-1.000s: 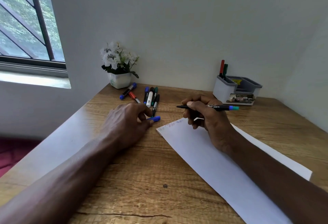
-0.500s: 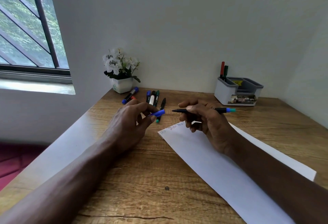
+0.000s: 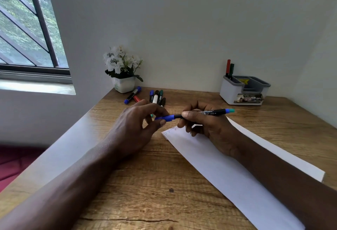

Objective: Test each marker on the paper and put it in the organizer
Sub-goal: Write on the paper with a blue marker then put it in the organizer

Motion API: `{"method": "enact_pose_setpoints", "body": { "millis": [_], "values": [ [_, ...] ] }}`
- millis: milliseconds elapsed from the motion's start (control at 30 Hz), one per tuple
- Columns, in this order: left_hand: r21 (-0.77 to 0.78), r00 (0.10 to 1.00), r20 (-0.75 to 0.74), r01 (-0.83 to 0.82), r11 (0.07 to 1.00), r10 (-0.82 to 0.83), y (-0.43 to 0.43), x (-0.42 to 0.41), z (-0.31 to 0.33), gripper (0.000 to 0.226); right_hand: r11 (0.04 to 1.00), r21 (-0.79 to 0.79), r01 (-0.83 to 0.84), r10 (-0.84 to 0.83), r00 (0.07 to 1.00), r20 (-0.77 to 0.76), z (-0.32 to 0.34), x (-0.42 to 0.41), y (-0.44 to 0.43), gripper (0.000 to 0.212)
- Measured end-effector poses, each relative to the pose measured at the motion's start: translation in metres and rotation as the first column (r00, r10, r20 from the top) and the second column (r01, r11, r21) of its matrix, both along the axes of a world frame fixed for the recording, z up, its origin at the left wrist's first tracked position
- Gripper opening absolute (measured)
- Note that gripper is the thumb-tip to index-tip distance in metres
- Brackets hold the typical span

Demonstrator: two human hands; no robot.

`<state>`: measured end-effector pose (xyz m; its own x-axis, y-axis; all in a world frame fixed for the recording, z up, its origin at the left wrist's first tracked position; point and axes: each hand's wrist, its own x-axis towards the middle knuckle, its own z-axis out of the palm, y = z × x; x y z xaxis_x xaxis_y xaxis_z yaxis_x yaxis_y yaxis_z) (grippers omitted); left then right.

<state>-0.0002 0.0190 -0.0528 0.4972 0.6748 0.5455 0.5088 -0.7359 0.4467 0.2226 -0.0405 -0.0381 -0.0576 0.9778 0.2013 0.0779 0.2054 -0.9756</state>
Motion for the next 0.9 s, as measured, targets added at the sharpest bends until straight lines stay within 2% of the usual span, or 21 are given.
{"method": "enact_pose_setpoints", "body": {
  "millis": [133,267,433,533,600,900],
  "values": [
    [0.049,0.998,0.032,0.058,0.997,-0.059,-0.005,0.004,0.002,0.018,1.0,0.029,0.006,-0.007,0.999,0.034,-0.001,-0.003,-0.002,0.018],
    [0.065,0.995,0.043,0.085,0.994,-0.088,-0.007,0.005,0.001,0.017,0.996,0.067,0.054,-0.06,0.994,0.086,-0.001,-0.005,-0.002,0.021],
    [0.075,0.992,0.113,0.055,0.996,-0.063,-0.007,0.004,0.001,0.015,0.999,-0.006,0.041,-0.041,0.994,-0.1,0.004,-0.005,-0.002,0.023],
    [0.091,0.988,0.146,0.044,0.995,-0.057,-0.008,0.005,0.002,0.013,0.995,0.055,0.08,-0.072,0.989,-0.128,0.004,-0.009,-0.002,0.012],
    [0.1,0.984,0.168,0.036,0.994,-0.053,-0.009,0.006,0.002,0.013,0.99,0.094,0.11,-0.093,0.981,-0.169,0.004,-0.012,-0.001,0.013],
    [0.104,0.979,0.2,0.03,0.994,-0.05,-0.012,0.009,0.001,0.016,0.993,0.078,0.088,-0.067,0.968,-0.243,0.0,-0.013,0.0,0.014]
  ]
}}
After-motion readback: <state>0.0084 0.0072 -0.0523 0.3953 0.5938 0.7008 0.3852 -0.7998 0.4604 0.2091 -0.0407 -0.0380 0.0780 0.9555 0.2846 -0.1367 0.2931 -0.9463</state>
